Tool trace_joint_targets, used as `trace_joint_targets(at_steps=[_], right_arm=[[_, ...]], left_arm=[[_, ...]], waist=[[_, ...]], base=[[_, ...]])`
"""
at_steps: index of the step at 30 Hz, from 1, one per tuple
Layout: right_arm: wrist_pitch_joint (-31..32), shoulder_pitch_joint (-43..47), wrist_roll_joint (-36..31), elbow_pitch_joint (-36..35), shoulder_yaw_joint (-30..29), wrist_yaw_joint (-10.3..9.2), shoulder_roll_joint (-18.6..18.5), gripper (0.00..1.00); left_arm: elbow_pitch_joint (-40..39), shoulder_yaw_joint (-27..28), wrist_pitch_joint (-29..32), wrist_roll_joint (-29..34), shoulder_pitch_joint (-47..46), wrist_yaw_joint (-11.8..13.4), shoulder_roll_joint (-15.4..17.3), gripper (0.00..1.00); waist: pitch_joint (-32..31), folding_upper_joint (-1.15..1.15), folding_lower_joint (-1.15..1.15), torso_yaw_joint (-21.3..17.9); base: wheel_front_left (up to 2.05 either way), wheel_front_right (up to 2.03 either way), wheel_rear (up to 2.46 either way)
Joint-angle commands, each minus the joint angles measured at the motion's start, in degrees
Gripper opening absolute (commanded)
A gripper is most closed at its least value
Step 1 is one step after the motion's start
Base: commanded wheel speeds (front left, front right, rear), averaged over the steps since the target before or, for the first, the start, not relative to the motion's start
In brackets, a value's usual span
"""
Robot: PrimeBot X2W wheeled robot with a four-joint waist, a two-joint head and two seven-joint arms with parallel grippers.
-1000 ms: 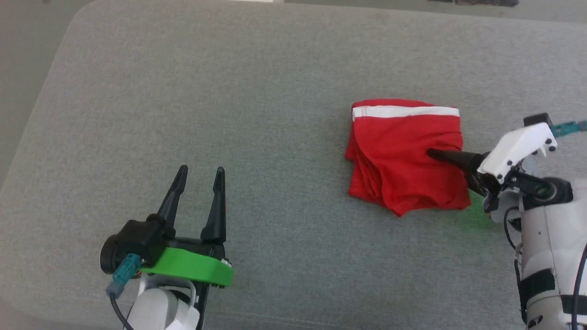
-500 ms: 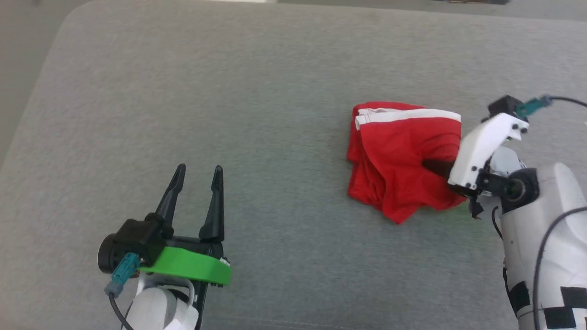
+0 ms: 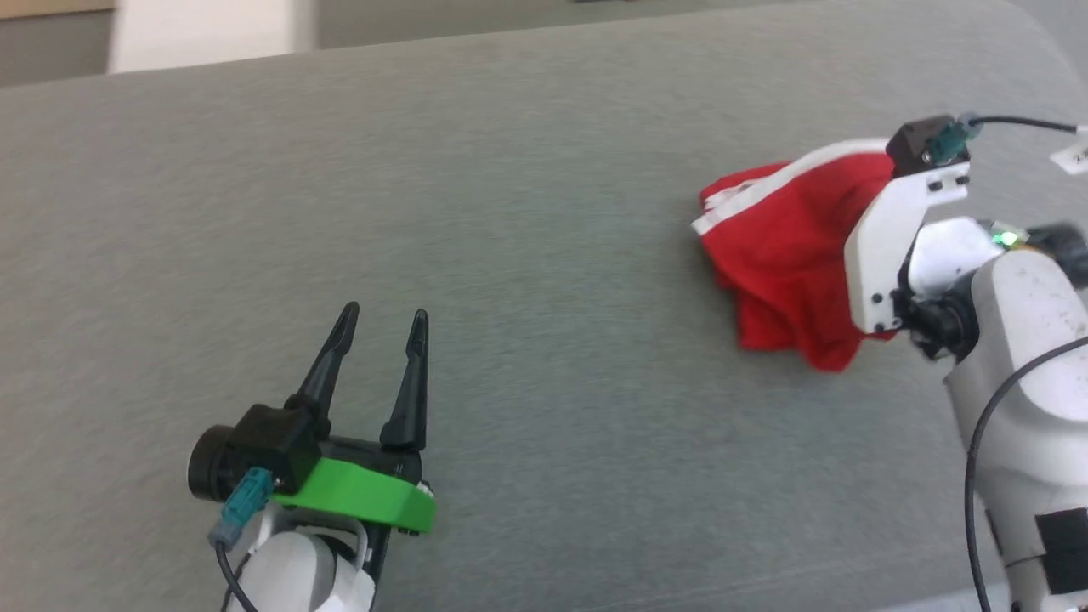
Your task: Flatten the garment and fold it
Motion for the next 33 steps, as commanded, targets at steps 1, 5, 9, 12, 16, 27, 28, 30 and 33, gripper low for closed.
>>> trace_joint_targets(at_steps=[1,5,9,12,16,27,28,30,33], right_arm=[[-1.31,-1.23,-1.42,-0.11,0.98,-0.09,-0.86,0.00],[-5.30,-3.20,-4.27,1.33,2.10,-0.09,-2.06,0.00],[-9.98,-5.41,-7.10,3.86,0.14,-0.09,-2.38,0.00],[-13.93,-6.90,-10.70,5.81,-2.09,-0.09,-2.54,0.00],[-18.42,-8.62,-14.58,8.18,-5.59,-0.09,-2.30,0.00],[-26.79,-12.83,-27.04,13.59,-16.51,-0.09,-3.44,0.00],[-26.79,-12.94,-27.53,14.16,-17.84,-0.09,-3.16,0.00],[-26.98,-12.89,-29.23,15.23,-19.94,-0.09,-2.68,0.35],[-26.52,-12.25,-31.76,16.64,-23.27,-0.09,-2.15,1.00]], left_arm=[[-0.18,-0.10,-0.27,0.85,-1.11,-0.38,0.96,1.00],[-0.51,-0.55,-0.27,1.16,-2.01,-0.38,2.86,1.00],[-1.07,-0.36,-0.27,1.48,-3.33,-0.38,4.71,1.00],[-1.48,-0.85,-0.27,1.91,-4.12,-0.38,6.35,1.00],[-1.88,-1.01,-0.26,2.32,-4.76,-0.38,8.24,1.00],[-4.65,-0.71,1.33,2.97,-5.91,-0.08,11.33,1.00],[-4.83,-0.67,1.37,2.94,-5.86,-0.01,11.41,1.00],[-4.90,-0.68,1.42,2.86,-5.65,0.11,11.52,1.00],[-4.38,-0.77,1.30,2.57,-5.11,0.29,11.43,1.00]], waist=[[1.55,0.00,0.00,-8.06],[3.81,0.00,0.00,-11.55],[6.91,0.00,0.00,-13.49],[9.10,0.00,0.00,-14.07],[11.82,0.00,0.00,-13.91],[16.30,0.00,0.00,-11.04],[16.26,0.00,0.00,-10.92],[15.83,0.00,0.00,-10.74],[14.42,0.00,0.00,-10.65]], base=[[0.00,0.00,0.00],[0.00,0.00,0.00],[0.00,0.00,0.00],[0.00,0.00,0.00],[0.00,0.00,0.00],[0.00,0.00,0.00],[0.00,0.00,0.00],[0.00,0.00,0.00],[0.00,0.00,0.00]])
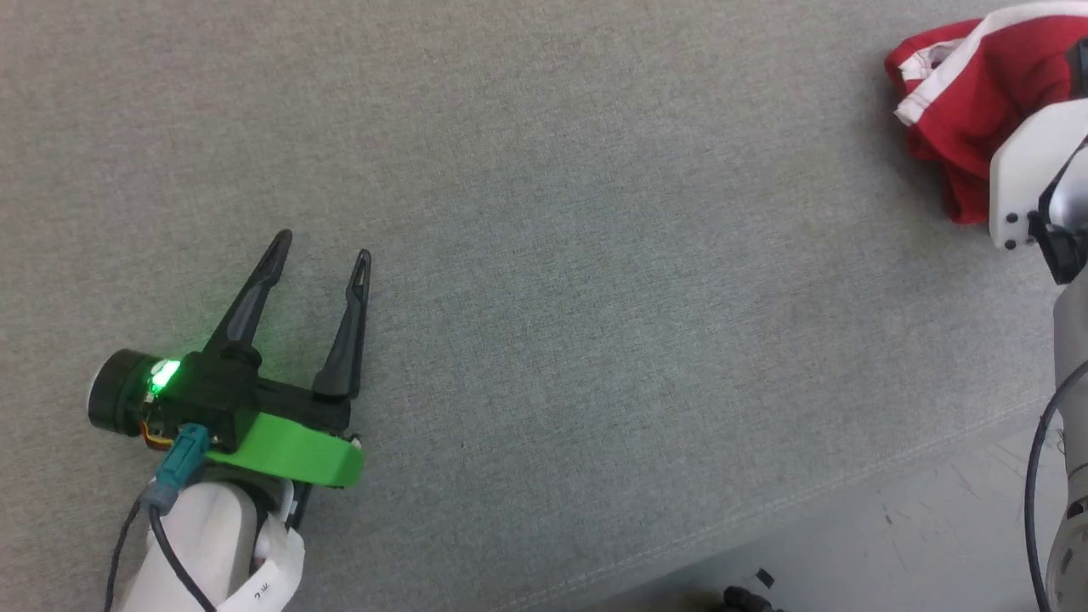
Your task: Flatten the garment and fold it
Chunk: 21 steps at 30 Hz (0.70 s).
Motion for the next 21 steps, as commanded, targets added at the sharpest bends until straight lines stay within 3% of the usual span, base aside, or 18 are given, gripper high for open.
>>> trace_joint_targets(at_steps=[1,6,10,15,21], right_arm=[[-0.10,0.14,-1.16,0.48,-1.21,-0.10,0.01,1.00],[-0.07,2.96,-4.09,1.12,-5.23,-0.10,0.19,1.00],[-2.95,5.69,-2.64,0.49,-7.15,-0.10,1.06,1.00],[-12.00,9.72,4.38,-0.75,-6.38,-0.10,2.36,1.00],[-23.46,17.41,16.60,-5.57,-0.32,-0.10,4.08,1.00]], left_arm=[[0.37,-0.01,-0.26,-0.10,-0.01,0.22,0.25,1.00],[2.79,-0.86,-1.06,-1.25,1.06,0.37,-1.74,1.00],[5.32,-1.12,-1.54,-2.41,2.67,0.51,-3.75,1.00],[7.50,-0.58,-1.71,-4.04,5.05,0.60,-6.75,1.00],[8.10,0.41,-1.73,-4.81,7.39,0.40,-9.59,1.00]], waist=[[-1.55,0.00,-0.01,0.09],[-6.79,0.00,-0.01,0.79],[-12.31,0.00,-0.01,2.01],[-18.65,0.00,-0.01,4.68],[-24.00,0.00,-0.01,9.29]], base=[[0.00,0.00,0.00],[0.00,0.00,0.00],[0.00,0.00,0.00],[0.00,0.00,0.00],[0.00,0.00,0.00]])
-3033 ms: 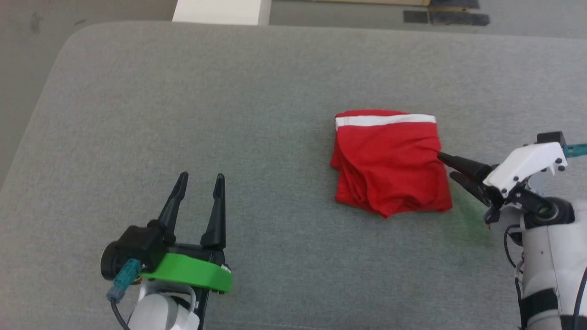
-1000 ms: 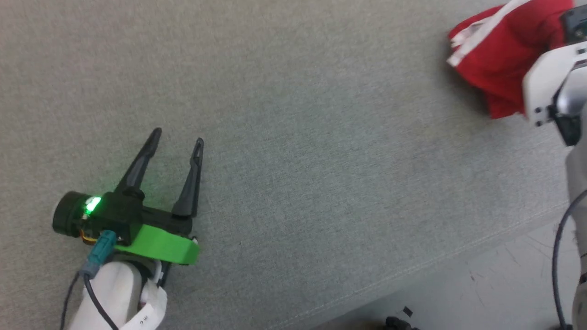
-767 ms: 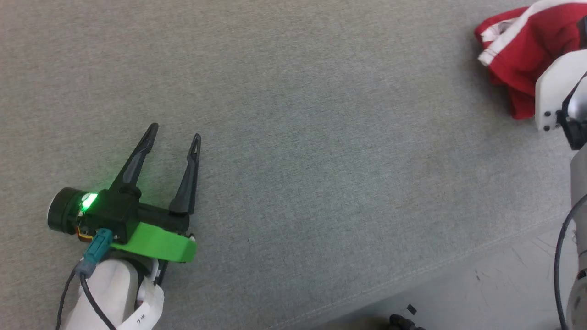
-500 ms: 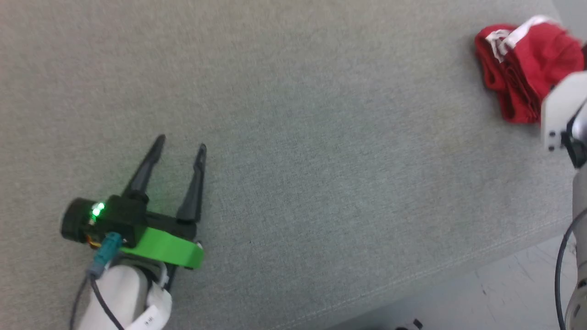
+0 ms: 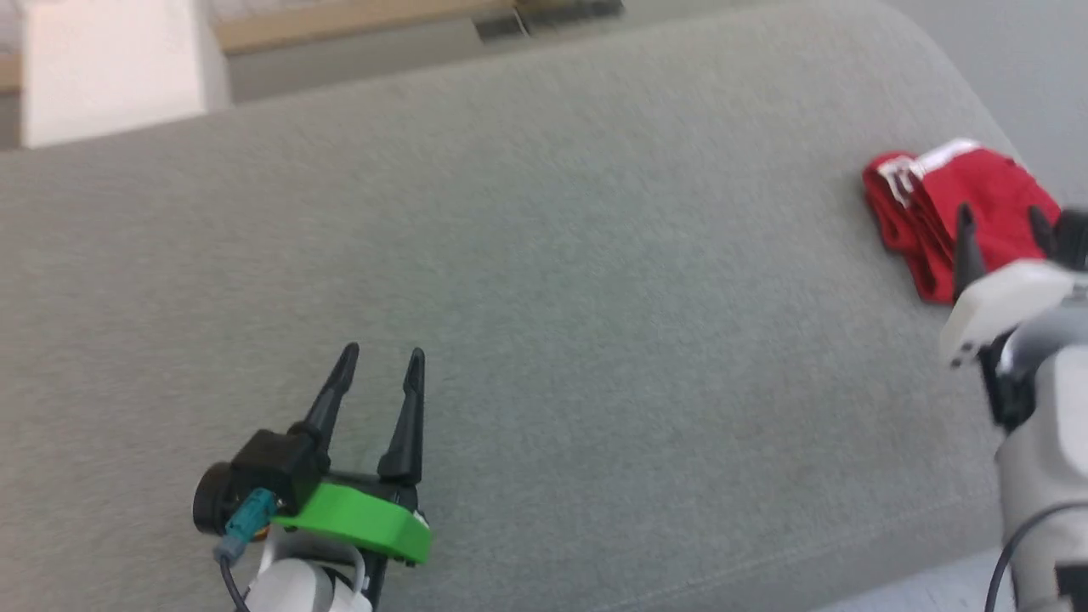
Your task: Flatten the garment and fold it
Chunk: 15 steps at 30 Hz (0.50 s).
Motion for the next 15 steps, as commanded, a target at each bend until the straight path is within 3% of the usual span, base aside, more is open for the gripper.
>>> trace_joint_targets(at_steps=[1,5,9,15], right_arm=[[-1.88,2.82,2.31,-1.90,1.70,-0.10,0.50,1.00],[-5.62,12.79,10.78,-12.37,6.93,-0.10,0.18,1.00],[-6.67,22.59,14.61,-23.68,8.86,-0.10,0.78,1.00],[-7.00,32.70,13.55,-34.46,10.87,-0.10,2.67,1.00]], left_arm=[[0.13,0.48,-0.26,-0.29,0.74,0.02,-0.33,1.00],[0.39,1.16,-0.26,-0.88,2.10,-0.27,-1.59,1.00],[0.96,1.42,-0.26,-1.26,3.38,-0.44,-2.24,1.00],[1.72,1.82,-0.27,-1.31,4.30,-0.51,-2.57,1.00]], waist=[[-6.48,0.00,0.00,6.18],[-9.56,0.00,0.00,10.96],[-11.69,0.00,0.00,15.22],[-13.37,0.00,0.00,19.08]], base=[[0.00,0.00,0.00],[0.00,0.00,0.00],[0.00,0.00,0.00],[0.00,0.00,0.00]])
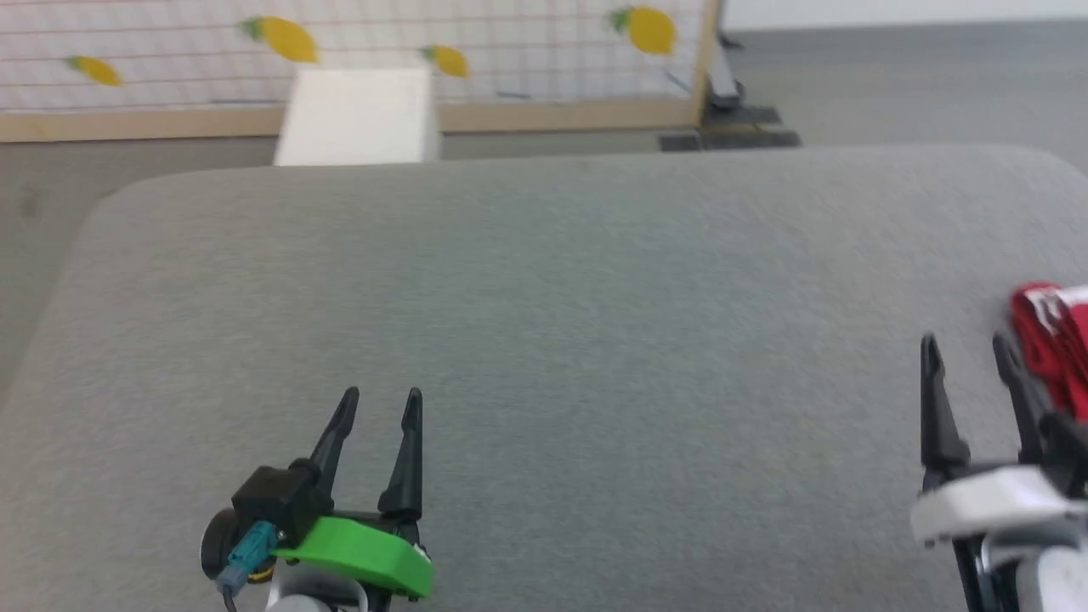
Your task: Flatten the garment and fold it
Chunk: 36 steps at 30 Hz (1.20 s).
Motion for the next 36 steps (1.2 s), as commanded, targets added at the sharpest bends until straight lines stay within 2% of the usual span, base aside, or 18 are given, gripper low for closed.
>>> trace_joint_targets(at_steps=[1,12,27,36], right_arm=[[-0.27,2.42,-0.53,-1.56,-0.29,-0.10,0.65,1.00],[-0.31,12.82,-1.26,-9.46,-1.44,-0.10,3.17,1.00],[-0.32,14.60,1.58,-9.66,-0.56,-0.10,3.22,1.00],[-0.32,14.51,2.37,-9.23,0.36,-0.10,3.22,1.00]], left_arm=[[0.31,0.03,-0.26,-0.33,0.94,-0.16,-0.21,1.00],[0.44,0.40,-0.26,-0.33,3.65,0.00,-0.29,1.00],[0.16,-0.54,-0.26,-1.26,3.46,0.42,-0.30,1.00],[0.42,-0.68,-0.26,-1.68,3.42,0.54,-0.30,1.00]], waist=[[-4.08,0.00,0.00,4.98],[-6.03,0.00,0.00,6.33],[-4.52,0.00,0.00,4.20],[-4.44,0.00,0.00,4.23]], base=[[0.00,0.00,0.00],[0.00,0.00,0.00],[0.00,0.00,0.00],[0.00,0.00,0.00]])
